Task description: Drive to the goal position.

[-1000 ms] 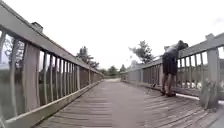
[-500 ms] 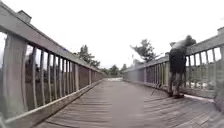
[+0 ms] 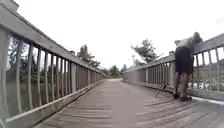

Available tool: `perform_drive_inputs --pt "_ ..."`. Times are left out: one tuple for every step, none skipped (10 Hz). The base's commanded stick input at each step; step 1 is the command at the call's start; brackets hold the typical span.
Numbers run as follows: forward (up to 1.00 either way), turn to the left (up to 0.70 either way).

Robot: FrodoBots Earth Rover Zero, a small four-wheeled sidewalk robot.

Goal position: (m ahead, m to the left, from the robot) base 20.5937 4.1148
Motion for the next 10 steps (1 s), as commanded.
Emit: perform_drive_inputs --pt "0.45 0.27" --pt "0.45 0.27" --pt "0.45 0.27" --pt "0.45 0.00" --pt "0.45 0.00" --pt "0.45 0.00" --pt "0.45 0.00" --pt "0.45 0.00" --pt "0.45 0.00" --pt "0.45 0.00"
